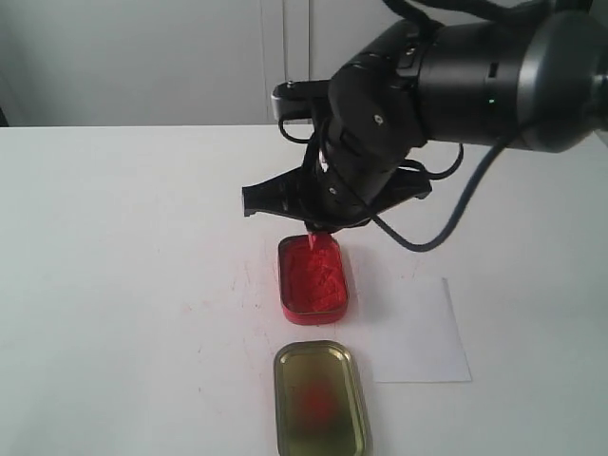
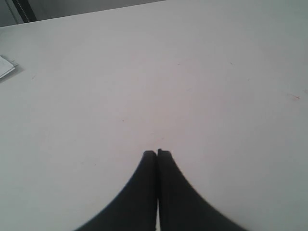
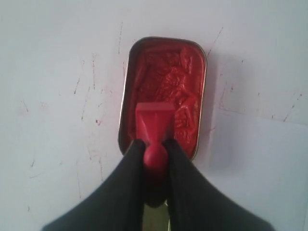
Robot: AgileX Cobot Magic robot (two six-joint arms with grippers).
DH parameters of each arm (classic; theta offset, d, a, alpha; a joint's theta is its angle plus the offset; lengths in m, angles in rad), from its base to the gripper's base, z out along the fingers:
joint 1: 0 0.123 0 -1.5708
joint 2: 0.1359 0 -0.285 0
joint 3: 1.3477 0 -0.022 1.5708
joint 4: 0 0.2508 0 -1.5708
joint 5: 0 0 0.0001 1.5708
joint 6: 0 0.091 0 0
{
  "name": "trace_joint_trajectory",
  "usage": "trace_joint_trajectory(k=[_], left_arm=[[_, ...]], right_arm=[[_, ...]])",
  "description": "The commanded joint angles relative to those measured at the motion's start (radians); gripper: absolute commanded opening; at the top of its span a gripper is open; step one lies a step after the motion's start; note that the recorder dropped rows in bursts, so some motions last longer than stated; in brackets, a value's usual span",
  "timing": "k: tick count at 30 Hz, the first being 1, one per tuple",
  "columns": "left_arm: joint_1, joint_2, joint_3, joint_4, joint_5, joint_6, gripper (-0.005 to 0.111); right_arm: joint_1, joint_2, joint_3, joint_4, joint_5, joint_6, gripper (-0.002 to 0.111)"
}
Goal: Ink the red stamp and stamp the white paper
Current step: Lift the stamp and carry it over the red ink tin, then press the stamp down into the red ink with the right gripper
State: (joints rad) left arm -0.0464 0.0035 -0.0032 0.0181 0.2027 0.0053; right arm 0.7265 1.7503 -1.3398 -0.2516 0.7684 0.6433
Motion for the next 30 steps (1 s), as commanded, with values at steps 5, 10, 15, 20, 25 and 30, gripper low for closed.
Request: trace_joint_trajectory(k=[5,10,15,20,25,30], left_arm=[[0.004,-0.003,0.003,-0.001,0.000,0.003,0.000],[0.004,-0.003,0.003,-0.001,0.000,0.003,0.000],[0.004,-0.003,0.003,-0.001,0.000,0.003,0.000],[0.004,-0.003,0.003,-0.001,0.000,0.003,0.000],[0.004,-0.003,0.003,-0.001,0.000,0.003,0.000],[0.004,-0.003,0.003,-0.001,0.000,0.003,0.000]], right_arm=[[-0.030,0.165,-0.130,0.016,0.033,-0.022,0.000],[-0.051,0.224,-0.139,0.020,0.034,-0.024,0.000],[-0.069,0.267,-0.139,0.024,0.029,-0.024,0.000],[-0.069,0.267,-0.142,0.108,0.018,-0.072,0.000],[-0.069,0.269,-0.142,0.144,0.011,-0.096,0.000],[-0.069,0.291,-0.182,0.148,0.076,-0.126,0.000]])
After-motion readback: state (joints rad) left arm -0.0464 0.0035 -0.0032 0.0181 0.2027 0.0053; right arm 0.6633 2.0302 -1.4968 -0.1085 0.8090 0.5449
